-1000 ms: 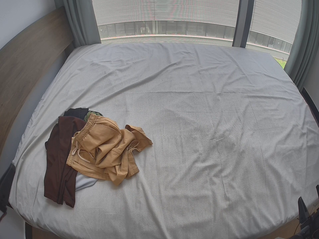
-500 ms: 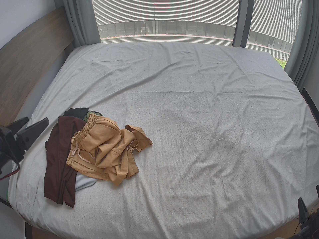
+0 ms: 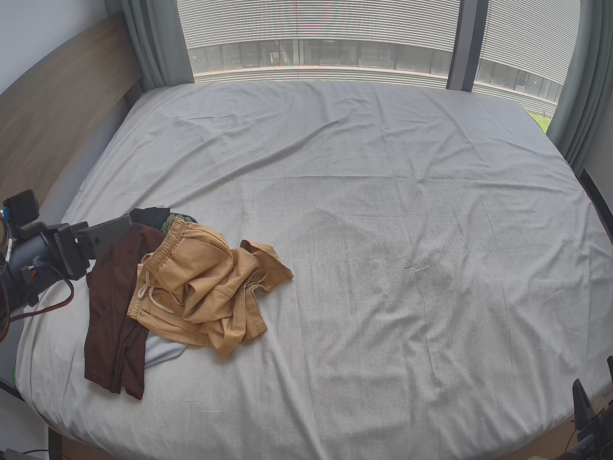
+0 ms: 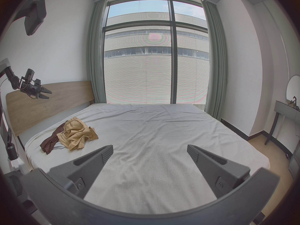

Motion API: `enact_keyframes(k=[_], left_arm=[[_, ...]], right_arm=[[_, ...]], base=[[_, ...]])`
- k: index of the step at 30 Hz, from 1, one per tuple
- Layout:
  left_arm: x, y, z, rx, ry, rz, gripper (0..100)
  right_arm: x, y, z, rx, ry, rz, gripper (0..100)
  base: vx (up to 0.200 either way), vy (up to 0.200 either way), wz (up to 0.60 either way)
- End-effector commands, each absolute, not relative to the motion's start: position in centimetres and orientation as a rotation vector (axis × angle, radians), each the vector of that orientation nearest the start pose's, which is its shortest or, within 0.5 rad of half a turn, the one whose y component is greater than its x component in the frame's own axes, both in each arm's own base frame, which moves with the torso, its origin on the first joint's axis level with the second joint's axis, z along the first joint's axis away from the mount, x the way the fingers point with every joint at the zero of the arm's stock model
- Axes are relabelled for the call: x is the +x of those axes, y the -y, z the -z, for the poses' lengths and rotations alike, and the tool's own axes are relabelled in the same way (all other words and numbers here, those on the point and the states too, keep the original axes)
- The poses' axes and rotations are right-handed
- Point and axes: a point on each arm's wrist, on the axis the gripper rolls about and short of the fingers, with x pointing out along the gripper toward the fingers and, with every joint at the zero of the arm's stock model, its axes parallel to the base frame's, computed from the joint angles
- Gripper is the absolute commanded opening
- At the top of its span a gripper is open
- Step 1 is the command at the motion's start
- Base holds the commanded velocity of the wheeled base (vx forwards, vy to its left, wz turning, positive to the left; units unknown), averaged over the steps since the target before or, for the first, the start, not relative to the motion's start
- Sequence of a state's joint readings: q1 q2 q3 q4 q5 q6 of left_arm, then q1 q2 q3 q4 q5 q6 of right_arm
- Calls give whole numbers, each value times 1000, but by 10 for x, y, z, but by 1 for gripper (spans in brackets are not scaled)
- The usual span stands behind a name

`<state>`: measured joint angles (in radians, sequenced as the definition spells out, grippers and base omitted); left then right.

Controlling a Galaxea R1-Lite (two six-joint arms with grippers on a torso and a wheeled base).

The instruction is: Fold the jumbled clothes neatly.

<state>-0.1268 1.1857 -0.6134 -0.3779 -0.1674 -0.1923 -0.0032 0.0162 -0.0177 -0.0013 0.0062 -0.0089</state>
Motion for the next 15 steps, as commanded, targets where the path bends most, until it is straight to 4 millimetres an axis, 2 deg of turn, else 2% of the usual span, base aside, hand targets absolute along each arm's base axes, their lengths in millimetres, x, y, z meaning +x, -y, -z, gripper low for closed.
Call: enact_keyframes(k=[1, 2, 9, 15], left_arm=[[193, 28, -216, -195, -281, 265, 100], [193, 28, -216, -195, -281, 265, 100], [226, 23, -211, -201, -326, 222, 100], [239, 24, -207, -203, -348, 233, 100]], right_arm=[[-23, 0, -76, -9, 2, -3, 100], [-23, 0, -76, -9, 2, -3, 100], [-23, 0, -76, -9, 2, -3, 100], [-23, 0, -76, -9, 2, -3, 100]], base=[[0, 0, 0], [0, 0, 0], [0, 0, 0], [0, 0, 0]])
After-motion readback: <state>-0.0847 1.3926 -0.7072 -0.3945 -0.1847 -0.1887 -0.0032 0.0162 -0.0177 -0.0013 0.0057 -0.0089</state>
